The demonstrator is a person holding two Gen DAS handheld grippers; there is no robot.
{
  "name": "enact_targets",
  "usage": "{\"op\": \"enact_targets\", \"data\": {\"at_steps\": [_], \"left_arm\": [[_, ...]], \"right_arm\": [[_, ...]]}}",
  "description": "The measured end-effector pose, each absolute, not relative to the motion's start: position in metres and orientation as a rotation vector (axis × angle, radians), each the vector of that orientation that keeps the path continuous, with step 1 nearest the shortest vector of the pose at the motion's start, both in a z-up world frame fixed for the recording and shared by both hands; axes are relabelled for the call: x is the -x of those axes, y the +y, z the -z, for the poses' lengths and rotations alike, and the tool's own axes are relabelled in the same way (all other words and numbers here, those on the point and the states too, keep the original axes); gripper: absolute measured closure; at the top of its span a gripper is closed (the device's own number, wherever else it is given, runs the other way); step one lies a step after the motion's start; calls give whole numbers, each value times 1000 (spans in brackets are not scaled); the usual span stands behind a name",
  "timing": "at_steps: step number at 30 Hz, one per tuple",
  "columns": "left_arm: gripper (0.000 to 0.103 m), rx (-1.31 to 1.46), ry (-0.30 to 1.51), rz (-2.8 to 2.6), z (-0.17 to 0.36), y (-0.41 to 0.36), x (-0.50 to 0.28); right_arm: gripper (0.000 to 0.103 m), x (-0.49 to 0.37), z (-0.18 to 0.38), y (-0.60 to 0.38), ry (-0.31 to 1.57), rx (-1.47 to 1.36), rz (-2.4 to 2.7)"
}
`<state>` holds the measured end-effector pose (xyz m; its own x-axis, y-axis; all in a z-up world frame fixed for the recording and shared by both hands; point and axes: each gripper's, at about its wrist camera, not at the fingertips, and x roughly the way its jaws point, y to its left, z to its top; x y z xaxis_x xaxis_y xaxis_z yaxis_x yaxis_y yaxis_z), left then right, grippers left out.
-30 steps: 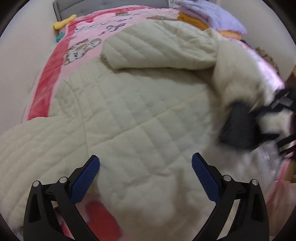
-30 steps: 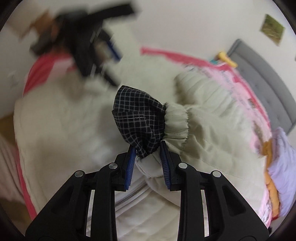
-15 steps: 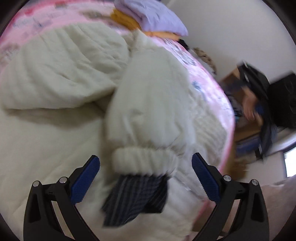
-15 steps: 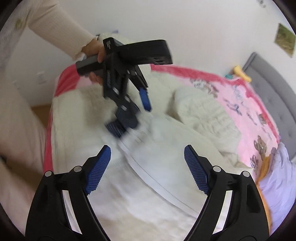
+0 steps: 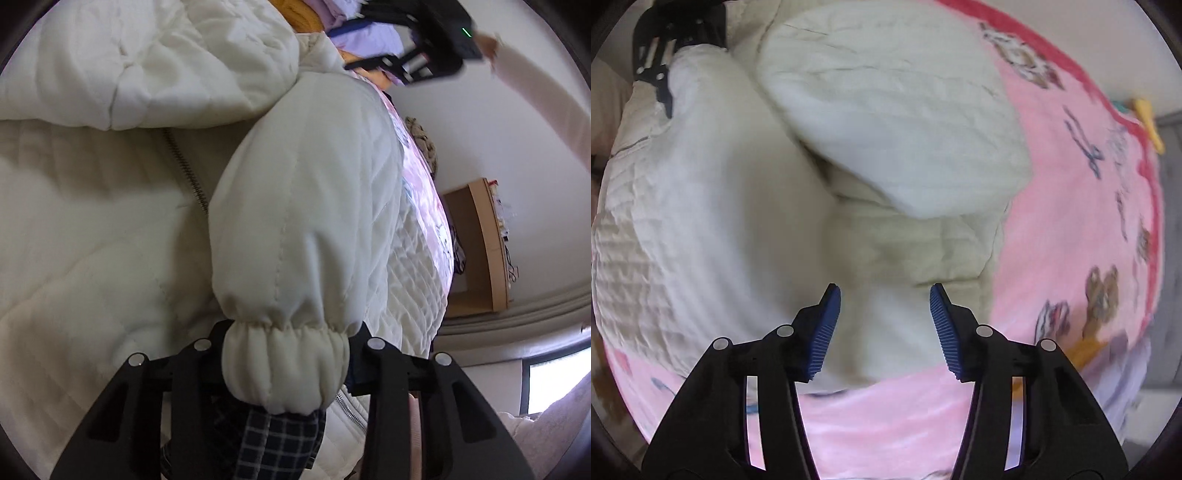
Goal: Fold large clothes
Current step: 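Grasp the sleeve cuff with the left tool while the right tool grips the sleeve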
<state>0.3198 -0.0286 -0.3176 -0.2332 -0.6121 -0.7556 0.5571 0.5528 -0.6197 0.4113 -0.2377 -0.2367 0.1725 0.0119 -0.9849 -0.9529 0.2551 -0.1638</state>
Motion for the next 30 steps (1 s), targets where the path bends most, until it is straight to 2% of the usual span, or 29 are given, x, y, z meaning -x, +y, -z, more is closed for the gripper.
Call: {"op": "enact_targets", "data": {"at_steps": [7, 10, 11, 13, 14, 15, 17, 19, 25, 30], "left_arm": [[64, 26, 1451, 1053, 318, -34, -322], [63, 14, 1454, 1040, 317, -45, -319], [63, 9, 1455, 1039, 317, -47, -318], [63, 9, 1458, 1038, 317, -47, -319], [63, 9, 1461, 1036, 318, -47, -319], [63, 3, 1459, 1036, 318, -48, -319], [69, -28, 1448, 1025, 318, -51, -318], [76, -34, 1423, 993, 312, -48, -321], [82, -153, 1269, 951, 268, -46, -321], [82, -311, 1144, 1021, 211, -56, -315]], "right_arm": [[54, -453, 283, -224, 1426, 1180, -1172], [56, -455, 297, -223, 1479, 1199, -1235], [71, -456, 300, -222, 1496, 1192, -1251], [80, -455, 302, -223, 1573, 1133, -1295], [89, -455, 301, -225, 1594, 1111, -1290], [91, -456, 300, -227, 1619, 1085, -1281], [96, -458, 291, -235, 1595, 1034, -1257], [97, -452, 274, -245, 1527, 986, -1244], [97, -452, 226, -288, 1366, 693, -1103], [97, -428, 195, -318, 1236, 625, -1022]]}}
